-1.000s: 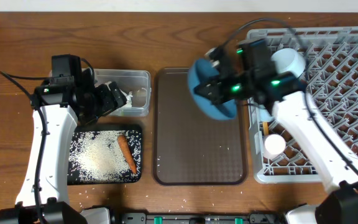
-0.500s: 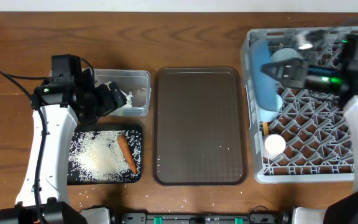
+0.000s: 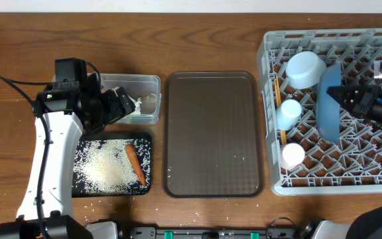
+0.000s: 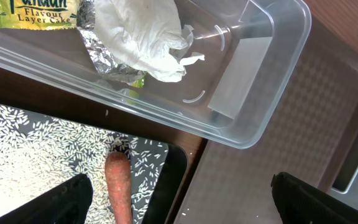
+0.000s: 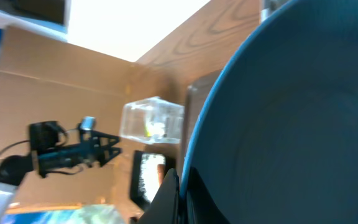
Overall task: Sort waste into correct bins and load items into the dishwasher rack
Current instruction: 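Lift the large blue bowl and carry it right into the rack, then tilt and lower the large blue bowl into the rack's right side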
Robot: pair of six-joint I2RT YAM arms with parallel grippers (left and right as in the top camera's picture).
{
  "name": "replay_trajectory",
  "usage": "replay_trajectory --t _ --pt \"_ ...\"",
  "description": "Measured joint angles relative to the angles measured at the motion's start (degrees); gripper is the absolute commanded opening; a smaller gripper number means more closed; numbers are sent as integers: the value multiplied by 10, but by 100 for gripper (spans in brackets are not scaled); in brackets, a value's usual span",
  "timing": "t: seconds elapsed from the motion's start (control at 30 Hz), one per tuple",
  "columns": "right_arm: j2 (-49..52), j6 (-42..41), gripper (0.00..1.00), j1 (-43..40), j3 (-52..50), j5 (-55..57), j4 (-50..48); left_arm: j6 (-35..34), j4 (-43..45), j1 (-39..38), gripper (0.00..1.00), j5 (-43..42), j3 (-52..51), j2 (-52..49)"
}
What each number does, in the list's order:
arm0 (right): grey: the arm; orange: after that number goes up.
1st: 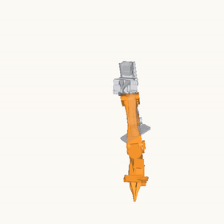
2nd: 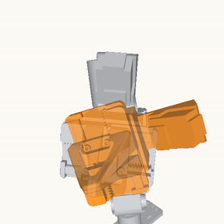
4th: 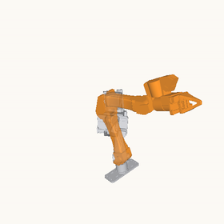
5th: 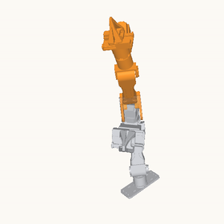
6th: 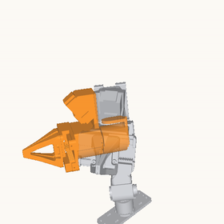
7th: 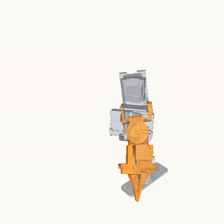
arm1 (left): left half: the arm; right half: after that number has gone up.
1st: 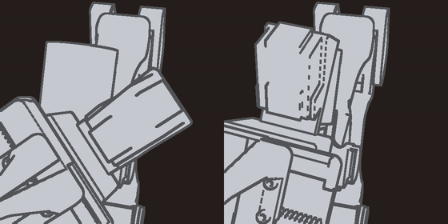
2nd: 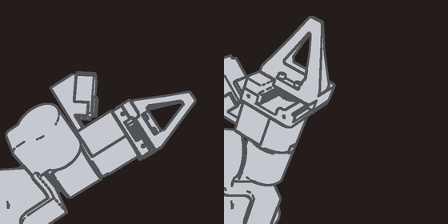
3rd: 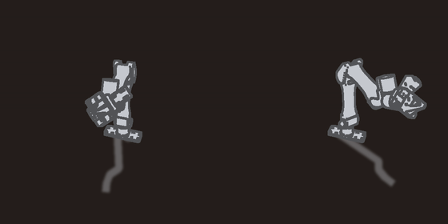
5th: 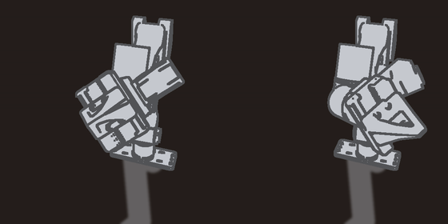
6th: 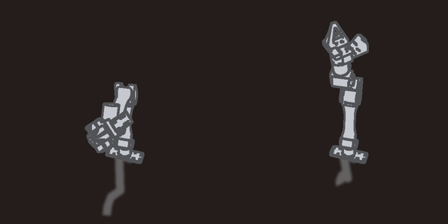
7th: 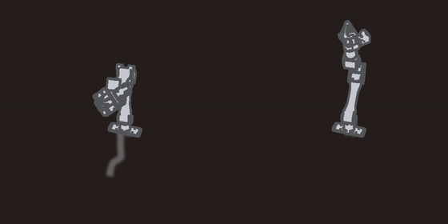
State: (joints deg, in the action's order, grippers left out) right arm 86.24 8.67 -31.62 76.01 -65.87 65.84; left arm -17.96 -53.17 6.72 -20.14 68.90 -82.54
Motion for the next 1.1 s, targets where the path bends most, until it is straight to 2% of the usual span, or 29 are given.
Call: replay_trajectory --t 0.27,0.5,0.63,0.9,1.1 --pt "-7 26 1 -2 0 45 0 0 0 0 94 0 0 0" --pt "-6 56 1 -2 0 -44 57 0 0 0 94 0 0 0" --pt "-6 86 1 -2 0 -50 87 0 0 0 94 0 0 0" --pt "-6 134 1 -2 -14 -34 88 0 0 0 94 0 0 0" --pt "-7 190 1 -2 -70 -82 70 0 0 0 94 0 0 0"
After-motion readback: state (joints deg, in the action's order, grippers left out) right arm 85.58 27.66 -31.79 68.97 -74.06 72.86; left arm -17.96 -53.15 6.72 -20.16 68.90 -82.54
